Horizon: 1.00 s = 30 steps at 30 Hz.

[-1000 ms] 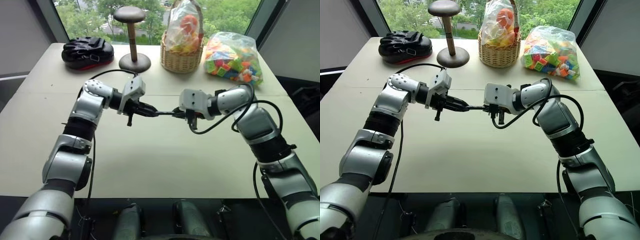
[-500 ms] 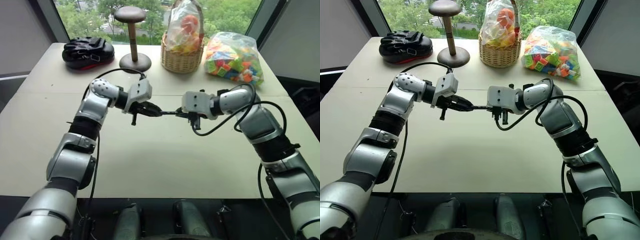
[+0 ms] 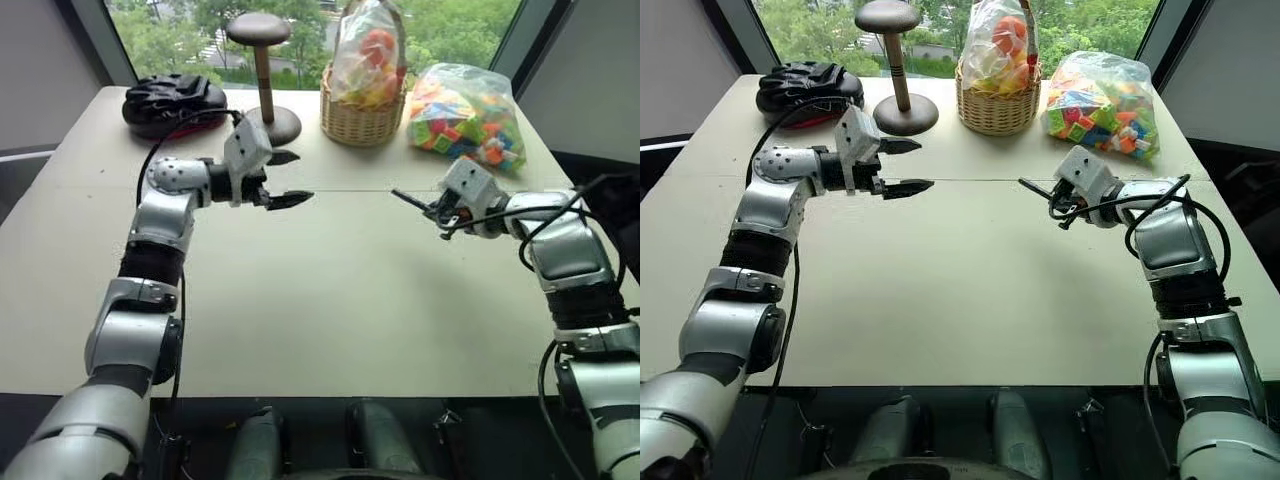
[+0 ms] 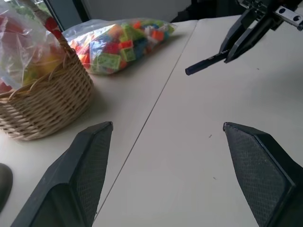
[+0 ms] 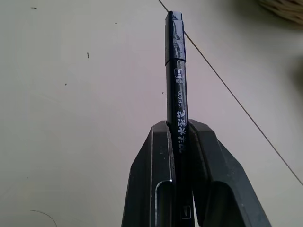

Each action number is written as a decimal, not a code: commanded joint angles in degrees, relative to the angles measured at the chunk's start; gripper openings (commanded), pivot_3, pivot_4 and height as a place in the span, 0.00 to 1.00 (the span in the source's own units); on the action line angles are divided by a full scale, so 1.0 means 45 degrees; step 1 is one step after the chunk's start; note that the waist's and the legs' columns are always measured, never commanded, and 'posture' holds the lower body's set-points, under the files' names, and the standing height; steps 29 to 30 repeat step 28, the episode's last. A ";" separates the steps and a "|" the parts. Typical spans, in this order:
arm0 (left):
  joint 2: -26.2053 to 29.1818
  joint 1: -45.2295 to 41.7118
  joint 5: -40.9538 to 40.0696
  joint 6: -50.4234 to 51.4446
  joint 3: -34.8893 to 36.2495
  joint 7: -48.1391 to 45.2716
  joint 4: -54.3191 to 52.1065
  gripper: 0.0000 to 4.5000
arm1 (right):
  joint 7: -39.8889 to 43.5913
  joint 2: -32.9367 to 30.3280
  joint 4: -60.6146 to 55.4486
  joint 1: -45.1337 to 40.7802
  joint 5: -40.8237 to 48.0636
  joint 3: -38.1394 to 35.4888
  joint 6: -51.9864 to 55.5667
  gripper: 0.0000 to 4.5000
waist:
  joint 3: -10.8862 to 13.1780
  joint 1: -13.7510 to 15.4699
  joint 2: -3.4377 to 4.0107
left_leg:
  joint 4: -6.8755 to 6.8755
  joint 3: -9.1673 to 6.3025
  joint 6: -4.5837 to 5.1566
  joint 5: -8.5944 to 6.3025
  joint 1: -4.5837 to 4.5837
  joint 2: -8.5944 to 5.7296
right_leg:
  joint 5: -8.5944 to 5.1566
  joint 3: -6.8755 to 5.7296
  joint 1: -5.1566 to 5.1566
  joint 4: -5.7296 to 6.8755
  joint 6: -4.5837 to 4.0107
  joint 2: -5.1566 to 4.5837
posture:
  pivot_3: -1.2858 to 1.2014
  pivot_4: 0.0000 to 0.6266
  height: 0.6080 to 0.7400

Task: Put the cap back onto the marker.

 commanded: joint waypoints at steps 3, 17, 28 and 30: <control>-0.1069 0.2784 -0.0923 0.3694 0.0827 0.3619 -0.3955 0.86 | -0.3126 0.2177 -0.2683 0.1230 0.0680 -0.2511 0.5111 0.00 | -0.0004 0.0028 0.0001 | -0.0003 -0.0005 0.0006 -0.0004 0.0015 -0.0003 | 0.0001 0.0007 0.0009 0.0010 -0.0001 -0.0004 | 0.52 0.24 1.00; -0.2651 0.5668 -0.0202 0.3820 0.0487 0.8188 -0.5782 0.87 | -0.7687 0.5172 -0.4347 0.2367 0.0789 -0.3473 0.5186 0.89 | -0.0013 0.0017 0.0003 | -0.0003 -0.0005 0.0006 -0.0004 0.0050 -0.0053 | 0.0012 0.0015 0.0025 0.0007 0.0008 -0.0016 | 0.52 0.24 1.00; -0.1248 0.7036 -0.0804 0.3017 0.1975 0.8148 -0.6548 0.87 | -0.6439 0.3116 -0.5658 0.4295 0.2149 -0.5246 -0.0660 0.99 | -0.0012 -0.0004 0.0003 | -0.0025 -0.0004 0.0015 -0.0009 0.0050 -0.0051 | 0.0008 0.0019 0.0026 -0.0027 0.0009 0.0004 | 0.52 0.24 1.00; -0.1248 0.7036 -0.0804 0.3017 0.1975 0.8148 -0.6548 0.87 | -0.6439 0.3116 -0.5658 0.4295 0.2149 -0.5246 -0.0660 0.99 | -0.0012 -0.0004 0.0003 | -0.0025 -0.0004 0.0015 -0.0009 0.0050 -0.0051 | 0.0008 0.0019 0.0026 -0.0027 0.0009 0.0004 | 0.52 0.24 1.00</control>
